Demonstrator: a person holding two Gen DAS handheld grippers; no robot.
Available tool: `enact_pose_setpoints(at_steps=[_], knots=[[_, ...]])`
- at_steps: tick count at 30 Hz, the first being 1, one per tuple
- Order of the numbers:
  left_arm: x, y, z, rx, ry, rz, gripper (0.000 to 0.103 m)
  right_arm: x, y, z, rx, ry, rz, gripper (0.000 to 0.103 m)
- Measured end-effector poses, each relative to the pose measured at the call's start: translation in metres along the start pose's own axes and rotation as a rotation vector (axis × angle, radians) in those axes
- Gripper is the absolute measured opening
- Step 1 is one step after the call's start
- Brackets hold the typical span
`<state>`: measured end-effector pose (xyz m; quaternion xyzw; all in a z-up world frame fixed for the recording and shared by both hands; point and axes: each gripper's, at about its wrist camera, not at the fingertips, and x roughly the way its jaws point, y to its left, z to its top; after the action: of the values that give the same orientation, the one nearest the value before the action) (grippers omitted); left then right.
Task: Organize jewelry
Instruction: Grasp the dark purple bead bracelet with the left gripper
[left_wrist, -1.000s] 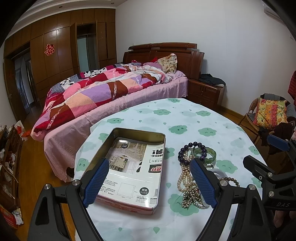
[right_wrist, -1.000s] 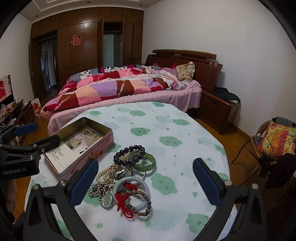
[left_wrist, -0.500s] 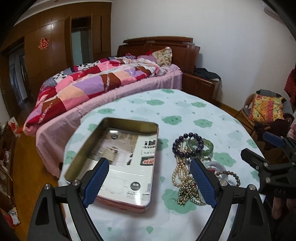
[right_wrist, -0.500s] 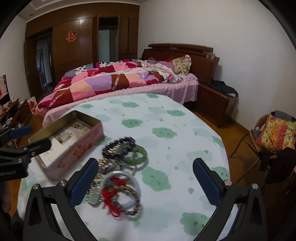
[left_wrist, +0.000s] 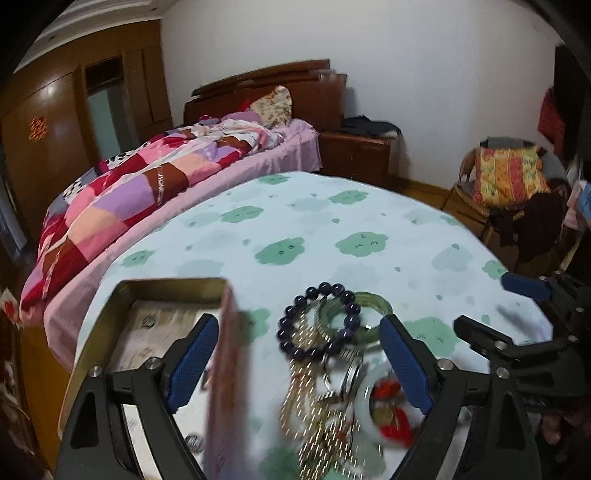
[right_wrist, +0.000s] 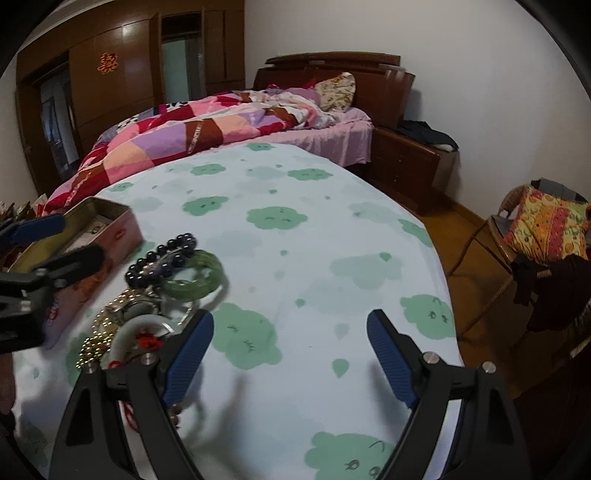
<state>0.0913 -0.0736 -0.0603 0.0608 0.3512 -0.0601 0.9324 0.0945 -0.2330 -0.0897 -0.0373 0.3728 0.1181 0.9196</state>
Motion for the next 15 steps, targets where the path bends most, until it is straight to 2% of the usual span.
enact_pose_setpoints(at_steps=[2, 4, 6, 10, 13, 14, 15], knots=[[0.013, -0.008, 0.005, 0.017, 0.017, -0.027, 0.081, 0.004, -0.001, 0.001, 0.007, -0.001, 0.004, 0.087], [0.027, -0.013, 0.006, 0.030, 0.040, -0.012, 0.076, 0.007, -0.004, 0.001, 0.014, 0.002, 0.008, 0.087], [0.037, -0.015, 0.005, 0.034, 0.071, -0.025, 0.062, 0.010, -0.003, 0.001, 0.018, 0.004, 0.015, 0.087], [0.049, -0.022, 0.001, 0.040, 0.105, -0.044, 0.060, 0.013, -0.005, 0.002, 0.027, 0.006, 0.023, 0.087], [0.049, -0.025, 0.000, 0.053, 0.097, -0.049, 0.060, 0.015, -0.007, 0.001, 0.036, 0.009, 0.025, 0.088], [0.050, -0.025, 0.000, 0.051, 0.096, -0.053, 0.055, 0.016, -0.006, 0.001, 0.038, 0.010, 0.025, 0.088], [0.052, -0.025, 0.000, 0.047, 0.102, -0.060, 0.039, 0.016, -0.006, 0.001, 0.038, 0.011, 0.026, 0.088]])
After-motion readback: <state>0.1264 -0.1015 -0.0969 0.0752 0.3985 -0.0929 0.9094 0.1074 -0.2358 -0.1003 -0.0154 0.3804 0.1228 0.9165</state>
